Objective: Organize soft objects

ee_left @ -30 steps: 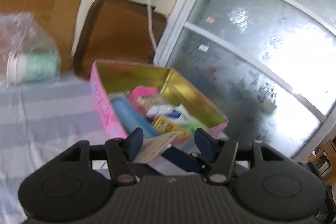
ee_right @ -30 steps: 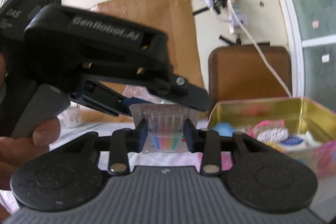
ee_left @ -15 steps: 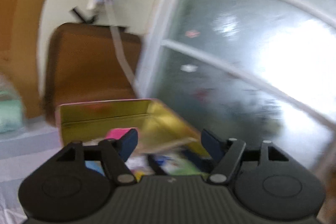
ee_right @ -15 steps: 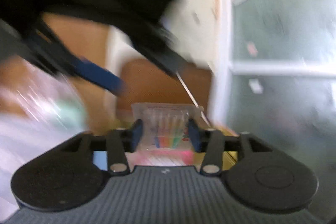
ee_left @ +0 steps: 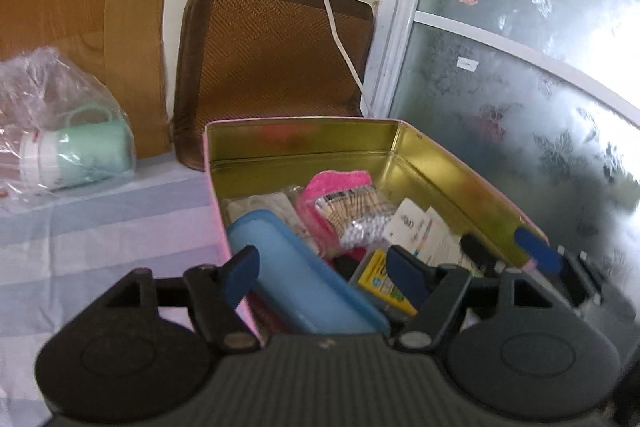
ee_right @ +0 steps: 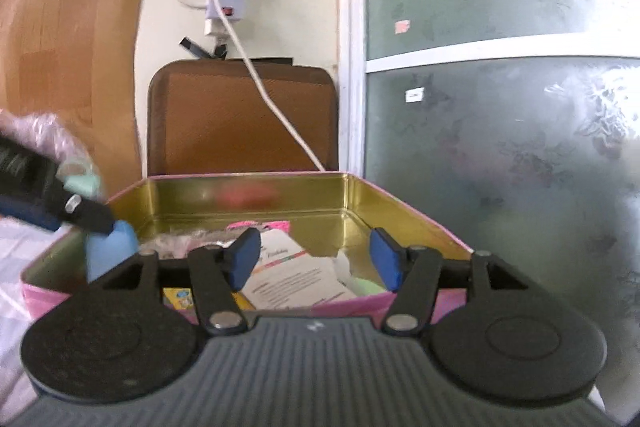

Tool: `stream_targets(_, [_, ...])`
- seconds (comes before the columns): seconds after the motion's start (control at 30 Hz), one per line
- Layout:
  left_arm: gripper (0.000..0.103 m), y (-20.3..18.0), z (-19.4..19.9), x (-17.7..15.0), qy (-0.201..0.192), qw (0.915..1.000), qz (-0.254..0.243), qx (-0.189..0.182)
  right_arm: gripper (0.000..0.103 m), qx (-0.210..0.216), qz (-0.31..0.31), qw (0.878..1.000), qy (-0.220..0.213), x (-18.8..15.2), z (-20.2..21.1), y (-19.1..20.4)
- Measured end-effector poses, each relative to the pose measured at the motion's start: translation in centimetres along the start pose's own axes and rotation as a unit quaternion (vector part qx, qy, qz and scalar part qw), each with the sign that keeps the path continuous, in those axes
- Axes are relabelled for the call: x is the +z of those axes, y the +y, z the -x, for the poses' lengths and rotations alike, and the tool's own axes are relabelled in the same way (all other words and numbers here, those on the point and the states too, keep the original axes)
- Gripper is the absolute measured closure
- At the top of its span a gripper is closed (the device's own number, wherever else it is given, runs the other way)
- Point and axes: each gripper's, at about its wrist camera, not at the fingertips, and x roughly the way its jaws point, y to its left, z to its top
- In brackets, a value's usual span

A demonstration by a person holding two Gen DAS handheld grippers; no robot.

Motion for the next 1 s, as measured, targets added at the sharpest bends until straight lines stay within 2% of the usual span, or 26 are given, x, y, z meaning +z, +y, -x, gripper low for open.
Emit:
stream_targets(0.2, [0.026,0.3,2.2,-1.6,0.0,0.9996,-0.018,0.021,0.04,0.035,-0.025,0.999,-0.018,0.3,3.2,0.4])
stream_targets(0.3, [0.012,0.6,3.7,-2.7,-0.005,0.999,-0.027,0.036,0.04,0.063,-0.066,0.996,-0.003,0.0,4.8,0.3])
stream_targets(0.33, [0.003,0.6,4.4,-3.0,-0.011,0.9985,-0.031,0.044,0.04,0.073,-0.079,0.994,0.005,-0.2,5.2,0.2])
stream_targets(0.37, [0.0,0.6,5.1,-3.3,-0.017,0.9979,-0.034,0.053,0.04,0.084,-0.093,0.992,0.015,-0.4,5.8,0.2])
stream_targets(0.47, [0.0,0.5,6.9,-4.1,-0.024,0.9959,-0.045,0.075,0.039,0.108,-0.122,0.986,0.043,-0.7,6.9,0.2])
stream_targets(0.67, [0.0,0.7,10.1,-5.9,-0.044,0.9929,-0.048,0.1,0.031,0.122,-0.159,0.977,0.075,-1.0,9.0,0.6])
stream_targets(0.83, [0.0,0.7,11.8,-7.7,-0.045,0.9888,-0.064,0.127,0.025,0.136,-0.175,0.971,0.085,-1.0,11.3,1.6])
stream_targets(1.0, [0.0,1.1,13.5,-9.2,-0.063,0.9854,-0.062,0.145,0.025,0.138,-0.161,0.974,0.075,-0.9,13.4,3.0])
